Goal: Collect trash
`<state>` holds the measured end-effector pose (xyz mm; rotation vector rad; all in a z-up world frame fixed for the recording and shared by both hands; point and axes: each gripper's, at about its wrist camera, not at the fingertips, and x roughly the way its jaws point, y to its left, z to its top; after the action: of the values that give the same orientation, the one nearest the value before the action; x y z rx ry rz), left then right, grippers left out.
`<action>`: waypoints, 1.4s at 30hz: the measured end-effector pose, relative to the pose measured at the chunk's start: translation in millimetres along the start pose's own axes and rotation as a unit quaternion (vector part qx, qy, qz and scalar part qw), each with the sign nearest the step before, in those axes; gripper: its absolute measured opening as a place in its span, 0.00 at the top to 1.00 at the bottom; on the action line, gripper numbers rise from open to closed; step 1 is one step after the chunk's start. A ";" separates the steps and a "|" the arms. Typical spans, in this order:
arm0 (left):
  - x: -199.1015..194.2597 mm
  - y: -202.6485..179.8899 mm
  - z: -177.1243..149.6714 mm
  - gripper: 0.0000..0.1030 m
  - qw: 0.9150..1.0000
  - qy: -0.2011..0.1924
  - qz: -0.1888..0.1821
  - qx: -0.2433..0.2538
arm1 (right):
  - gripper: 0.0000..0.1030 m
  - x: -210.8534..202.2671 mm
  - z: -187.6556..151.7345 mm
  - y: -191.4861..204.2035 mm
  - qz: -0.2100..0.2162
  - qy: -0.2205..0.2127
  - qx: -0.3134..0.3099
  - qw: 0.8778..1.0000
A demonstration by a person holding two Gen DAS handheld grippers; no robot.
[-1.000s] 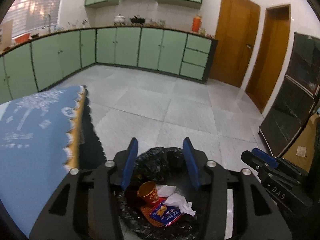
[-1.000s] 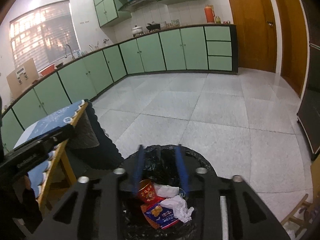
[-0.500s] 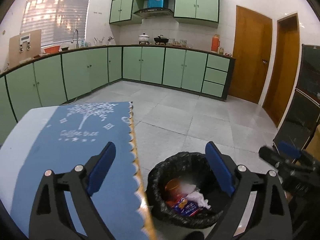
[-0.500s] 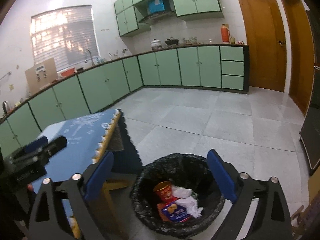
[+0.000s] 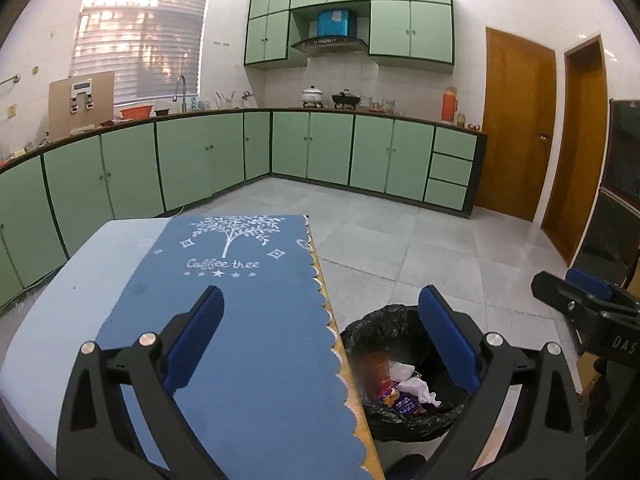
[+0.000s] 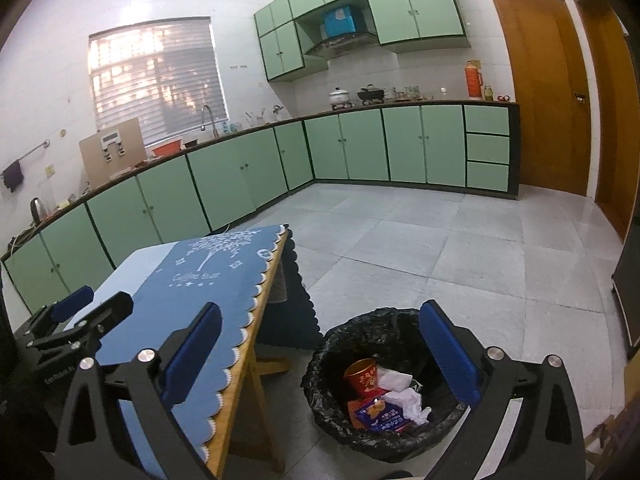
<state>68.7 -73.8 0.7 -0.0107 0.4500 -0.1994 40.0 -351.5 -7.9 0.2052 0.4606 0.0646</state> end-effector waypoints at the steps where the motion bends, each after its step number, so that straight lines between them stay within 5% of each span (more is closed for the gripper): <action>1: -4.6 2.3 0.6 0.08 1.000 -0.003 0.002 -0.002 | 0.06 -1.7 0.1 3.4 0.001 0.000 -0.002 1.000; 42: -47.9 16.7 0.1 0.08 0.999 -0.042 0.013 -0.002 | 0.06 -30.3 4.6 38.2 0.027 -0.033 -0.030 0.999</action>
<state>29.6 -48.2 20.5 -0.0163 0.3675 -0.1730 14.4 -318.3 17.3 0.1613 0.3872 0.1241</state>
